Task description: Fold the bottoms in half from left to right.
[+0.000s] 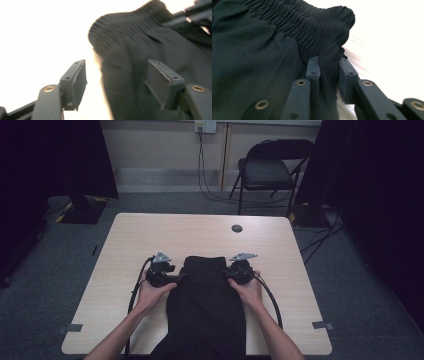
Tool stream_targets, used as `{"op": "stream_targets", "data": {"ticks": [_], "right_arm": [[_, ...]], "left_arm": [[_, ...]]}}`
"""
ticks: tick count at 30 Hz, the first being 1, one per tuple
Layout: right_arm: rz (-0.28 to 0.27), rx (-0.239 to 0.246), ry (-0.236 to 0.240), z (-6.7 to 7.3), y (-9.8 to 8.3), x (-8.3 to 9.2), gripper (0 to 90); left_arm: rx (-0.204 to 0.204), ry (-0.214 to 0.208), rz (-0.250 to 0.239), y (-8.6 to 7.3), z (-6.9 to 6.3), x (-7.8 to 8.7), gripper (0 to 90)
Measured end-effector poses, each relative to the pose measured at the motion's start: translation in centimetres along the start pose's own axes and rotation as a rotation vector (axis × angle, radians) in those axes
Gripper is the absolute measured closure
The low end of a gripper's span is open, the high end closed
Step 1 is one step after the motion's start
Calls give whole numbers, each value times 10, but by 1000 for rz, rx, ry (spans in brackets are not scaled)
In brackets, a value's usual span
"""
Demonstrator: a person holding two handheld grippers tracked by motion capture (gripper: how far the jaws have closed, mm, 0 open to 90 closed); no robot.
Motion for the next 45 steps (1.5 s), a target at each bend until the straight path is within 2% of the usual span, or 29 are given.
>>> {"op": "stream_targets", "data": {"ticks": [1,2,3,4,5,6,8,11,13,16,18,19,21,22,24,26,27,28,31,34,37,38,40,43,44,45], "right_arm": [[-6,-8,11,1,0,-1,750],[-11,-21,18,0,0,-1,755],[-11,-21,18,0,0,-1,755],[-8,-16,21,0,0,0,757],[-6,-14,22,1,0,0,758],[-6,-14,23,2,0,0,758],[-8,-19,25,2,-1,0,758],[-14,-34,38,3,-1,1,759],[-13,-31,37,4,-1,1,759],[-14,-45,40,5,-1,1,761],[-12,-55,46,4,0,1,766],[-10,-54,48,4,0,1,768],[-12,-67,49,3,1,2,778],[-12,-76,54,2,2,2,781],[-31,-84,67,2,7,5,794],[-65,-84,87,4,22,11,802],[-65,-84,87,4,22,11,802],[-75,-74,86,5,30,12,802],[-133,-75,102,5,59,21,806],[-206,-96,120,2,90,35,807],[-276,-81,120,0,127,52,807],[-308,-78,121,-1,139,59,807],[-337,-65,111,-5,161,68,807],[-398,-42,89,-14,201,90,808],[-419,-40,82,-17,213,98,808],[-436,-45,82,-20,222,104,809]], "left_arm": [[10,-23,41,-2,-2,-5,342],[-1,-27,67,-3,-4,-9,367],[-36,-6,67,-2,-4,-12,367],[-37,0,41,0,-5,-15,396],[-33,-14,56,-1,-6,-16,438],[-39,-7,67,-3,-5,-18,472],[-56,16,105,-10,-3,-21,474],[-36,11,115,-12,0,-22,469],[-54,9,128,-14,0,-23,459],[-61,15,119,-14,-4,-26,468],[-111,39,119,-14,-5,-27,534],[-116,37,122,-14,-6,-28,572],[-68,2,128,-12,-3,-27,672],[-62,-10,121,-11,-1,-25,715],[-46,-25,111,-9,1,-21,757],[-26,-28,82,-4,1,-16,781],[-11,-27,58,1,2,-13,781],[-6,-27,47,6,2,-8,783],[-20,-18,-11,33,4,8,784],[-31,-7,-90,70,8,32,788],[-34,7,-171,106,7,55,791],[-39,11,-203,119,6,63,792],[-49,16,-242,141,1,76,793],[-85,19,-307,180,-7,99,793],[-97,27,-325,190,-9,104,793],[-108,37,-352,206,-12,113,793]]}}
Point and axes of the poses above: each handheld gripper's, and its own axes: x roughly backward along the jaws, y roughly out of its top, z roughly to its left, the point moved 9 cm from there along -x, roughly forward along the jaws, and after that the axes turned 10 degrees about x, right-handed, at the moved point
